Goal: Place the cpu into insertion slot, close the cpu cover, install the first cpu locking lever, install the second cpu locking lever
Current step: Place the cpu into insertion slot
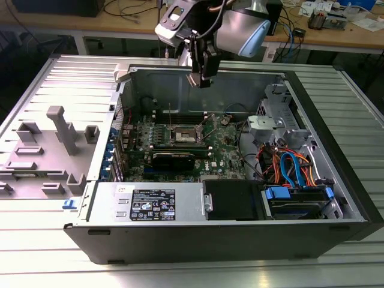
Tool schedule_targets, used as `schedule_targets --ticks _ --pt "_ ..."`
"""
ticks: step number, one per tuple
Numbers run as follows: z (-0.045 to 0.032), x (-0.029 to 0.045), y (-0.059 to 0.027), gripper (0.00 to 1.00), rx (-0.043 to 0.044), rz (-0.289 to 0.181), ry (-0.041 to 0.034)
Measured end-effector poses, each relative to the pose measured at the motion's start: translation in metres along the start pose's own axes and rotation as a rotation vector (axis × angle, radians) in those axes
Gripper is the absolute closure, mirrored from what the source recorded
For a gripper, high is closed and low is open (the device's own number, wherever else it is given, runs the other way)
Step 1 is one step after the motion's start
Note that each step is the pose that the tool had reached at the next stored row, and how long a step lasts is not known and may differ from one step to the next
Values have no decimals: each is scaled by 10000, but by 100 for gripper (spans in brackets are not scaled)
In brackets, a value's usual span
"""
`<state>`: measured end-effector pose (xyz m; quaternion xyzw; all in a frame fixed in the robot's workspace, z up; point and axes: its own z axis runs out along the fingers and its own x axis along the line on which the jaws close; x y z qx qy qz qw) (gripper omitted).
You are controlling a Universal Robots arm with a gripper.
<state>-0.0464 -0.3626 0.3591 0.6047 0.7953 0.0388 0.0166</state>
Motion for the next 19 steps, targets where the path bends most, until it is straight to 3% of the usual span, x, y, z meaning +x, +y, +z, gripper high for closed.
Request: schedule_targets --ticks 6,19 --pt "78 2 -14 45 -14 736 -60" --pt "222 -56 -85 45 -16 958 -92"
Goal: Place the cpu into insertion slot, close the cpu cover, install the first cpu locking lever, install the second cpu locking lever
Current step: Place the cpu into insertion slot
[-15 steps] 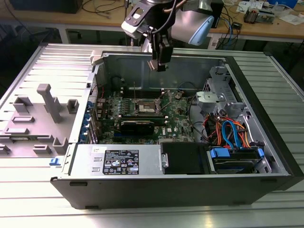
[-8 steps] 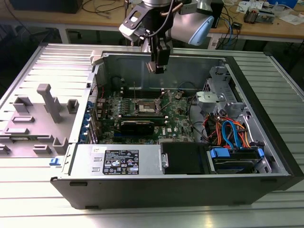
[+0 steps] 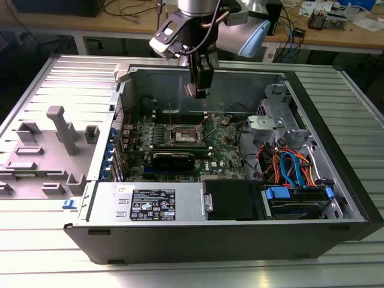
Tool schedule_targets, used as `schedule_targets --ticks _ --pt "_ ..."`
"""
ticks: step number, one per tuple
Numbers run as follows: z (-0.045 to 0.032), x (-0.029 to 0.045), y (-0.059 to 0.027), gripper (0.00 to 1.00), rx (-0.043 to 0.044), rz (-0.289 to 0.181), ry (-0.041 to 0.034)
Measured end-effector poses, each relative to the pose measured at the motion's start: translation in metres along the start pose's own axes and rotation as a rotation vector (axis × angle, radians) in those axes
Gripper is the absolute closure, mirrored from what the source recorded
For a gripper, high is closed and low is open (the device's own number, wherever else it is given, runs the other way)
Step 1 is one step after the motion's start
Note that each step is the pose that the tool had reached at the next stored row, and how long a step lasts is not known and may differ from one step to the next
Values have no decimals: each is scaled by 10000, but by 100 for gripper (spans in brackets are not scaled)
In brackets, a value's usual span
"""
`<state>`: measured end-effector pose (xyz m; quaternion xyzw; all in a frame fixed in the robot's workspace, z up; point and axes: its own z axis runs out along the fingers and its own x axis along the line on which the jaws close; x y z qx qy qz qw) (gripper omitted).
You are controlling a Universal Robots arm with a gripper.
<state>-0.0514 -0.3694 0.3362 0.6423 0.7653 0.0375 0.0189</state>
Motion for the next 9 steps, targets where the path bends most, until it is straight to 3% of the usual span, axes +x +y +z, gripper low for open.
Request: schedule_targets --ticks 7,9 --pt "81 -9 -7 45 -3 653 -61" --pt "118 -10 -10 45 -10 1047 -101"
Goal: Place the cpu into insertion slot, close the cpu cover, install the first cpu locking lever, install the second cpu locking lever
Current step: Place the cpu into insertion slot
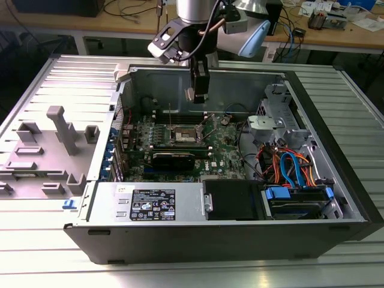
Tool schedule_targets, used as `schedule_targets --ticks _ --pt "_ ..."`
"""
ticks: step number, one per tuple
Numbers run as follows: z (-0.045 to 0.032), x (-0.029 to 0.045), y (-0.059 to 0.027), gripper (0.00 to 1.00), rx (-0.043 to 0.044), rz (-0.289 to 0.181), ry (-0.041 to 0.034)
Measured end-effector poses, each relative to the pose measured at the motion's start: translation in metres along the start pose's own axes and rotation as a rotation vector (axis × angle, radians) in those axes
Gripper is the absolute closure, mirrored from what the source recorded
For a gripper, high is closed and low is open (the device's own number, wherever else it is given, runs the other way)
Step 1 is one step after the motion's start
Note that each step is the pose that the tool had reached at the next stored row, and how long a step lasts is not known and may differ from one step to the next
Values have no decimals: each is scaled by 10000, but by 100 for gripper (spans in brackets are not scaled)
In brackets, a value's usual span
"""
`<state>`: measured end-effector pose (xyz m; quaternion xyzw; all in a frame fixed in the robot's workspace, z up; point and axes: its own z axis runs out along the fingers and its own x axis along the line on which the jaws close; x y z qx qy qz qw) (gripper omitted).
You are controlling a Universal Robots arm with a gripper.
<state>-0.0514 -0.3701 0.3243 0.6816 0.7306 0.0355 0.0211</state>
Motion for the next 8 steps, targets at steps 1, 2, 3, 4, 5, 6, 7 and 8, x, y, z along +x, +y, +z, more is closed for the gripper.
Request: schedule_targets --ticks 1,2,3,4,5,6,7,8 --pt "15 0 -2 45 -2 117 -17" --pt "26 0 -2 45 -2 175 -28" --pt "44 -1 -11 45 -1 216 -34" --pt "55 0 -31 45 -1 219 -34" --pt "60 2 -62 45 -1 217 -35" --pt "67 5 -111 45 -1 220 -37" --pt "72 7 -142 45 -1 223 -36" --pt "91 10 -181 45 -2 261 -37"
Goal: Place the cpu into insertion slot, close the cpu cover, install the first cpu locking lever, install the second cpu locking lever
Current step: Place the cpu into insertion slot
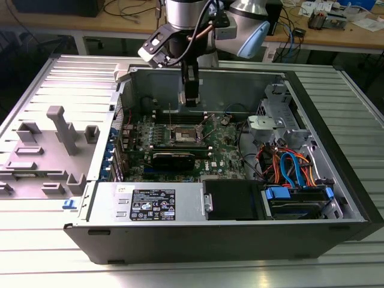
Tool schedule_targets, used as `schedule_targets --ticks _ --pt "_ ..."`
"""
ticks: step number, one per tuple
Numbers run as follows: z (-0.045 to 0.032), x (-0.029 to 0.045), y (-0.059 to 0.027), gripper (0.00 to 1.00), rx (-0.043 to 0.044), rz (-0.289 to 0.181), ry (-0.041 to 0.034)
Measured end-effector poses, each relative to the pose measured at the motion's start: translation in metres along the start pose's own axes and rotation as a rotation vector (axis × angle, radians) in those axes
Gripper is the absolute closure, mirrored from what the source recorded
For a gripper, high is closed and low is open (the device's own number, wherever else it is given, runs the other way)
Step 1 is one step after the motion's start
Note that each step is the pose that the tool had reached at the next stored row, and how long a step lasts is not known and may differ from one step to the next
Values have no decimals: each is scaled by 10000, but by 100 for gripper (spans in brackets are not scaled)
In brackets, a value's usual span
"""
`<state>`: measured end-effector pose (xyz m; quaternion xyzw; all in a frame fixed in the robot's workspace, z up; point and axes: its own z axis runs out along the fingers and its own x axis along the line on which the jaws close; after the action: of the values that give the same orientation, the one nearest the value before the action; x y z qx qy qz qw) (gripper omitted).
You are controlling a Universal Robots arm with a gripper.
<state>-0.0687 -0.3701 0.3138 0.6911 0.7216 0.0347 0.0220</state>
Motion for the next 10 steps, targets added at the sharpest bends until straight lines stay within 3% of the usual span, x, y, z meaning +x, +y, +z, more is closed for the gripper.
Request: schedule_targets --ticks 4,10 --pt "94 -2 -10 45 -5 438 -47" --pt "195 -4 -18 45 -3 441 -49"
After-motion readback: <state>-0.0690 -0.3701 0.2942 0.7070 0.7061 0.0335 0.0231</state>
